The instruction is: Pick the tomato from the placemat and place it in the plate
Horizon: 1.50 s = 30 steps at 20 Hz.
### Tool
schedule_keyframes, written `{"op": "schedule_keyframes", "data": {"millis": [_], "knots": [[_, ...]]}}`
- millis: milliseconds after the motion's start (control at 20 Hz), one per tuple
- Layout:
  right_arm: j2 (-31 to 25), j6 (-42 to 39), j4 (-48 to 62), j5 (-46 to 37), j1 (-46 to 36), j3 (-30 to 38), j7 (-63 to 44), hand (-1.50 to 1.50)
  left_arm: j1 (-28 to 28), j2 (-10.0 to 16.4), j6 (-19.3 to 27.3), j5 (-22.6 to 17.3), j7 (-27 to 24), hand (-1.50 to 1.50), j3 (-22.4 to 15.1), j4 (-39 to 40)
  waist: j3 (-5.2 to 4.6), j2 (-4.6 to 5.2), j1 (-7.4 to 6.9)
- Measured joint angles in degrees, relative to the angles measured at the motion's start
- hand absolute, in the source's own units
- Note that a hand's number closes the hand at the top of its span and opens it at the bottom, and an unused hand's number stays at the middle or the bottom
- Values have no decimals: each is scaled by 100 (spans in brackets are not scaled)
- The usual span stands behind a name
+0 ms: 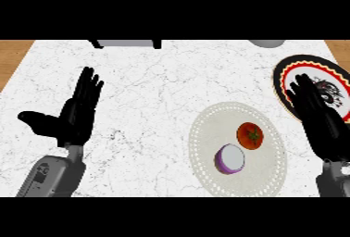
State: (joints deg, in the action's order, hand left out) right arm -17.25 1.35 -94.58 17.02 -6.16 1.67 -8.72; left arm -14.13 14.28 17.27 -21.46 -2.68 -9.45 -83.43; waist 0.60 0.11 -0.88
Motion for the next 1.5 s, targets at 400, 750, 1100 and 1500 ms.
{"op": "schedule_keyframes", "data": {"millis": [400, 750, 1100, 1500], "knots": [[134, 48, -83, -1102, -724, -822, 492, -150, 589, 546, -345, 560, -182, 0, -200, 296, -102, -40, 0], [1336, 1504, 399, -2330, 31, -1486, 2752, -150, 886, 797, -725, 692, -459, 0, -209, 586, -64, -5, 44], [1397, 2157, 169, -2891, 1147, -1652, 3878, -150, 1059, 851, -974, 727, -612, 0, 14, 664, -61, -16, 104], [618, 2257, -709, -4035, 1803, -1651, 2446, -150, 1084, 804, -1106, 814, -728, 0, 141, 832, -71, -20, 125]]}}
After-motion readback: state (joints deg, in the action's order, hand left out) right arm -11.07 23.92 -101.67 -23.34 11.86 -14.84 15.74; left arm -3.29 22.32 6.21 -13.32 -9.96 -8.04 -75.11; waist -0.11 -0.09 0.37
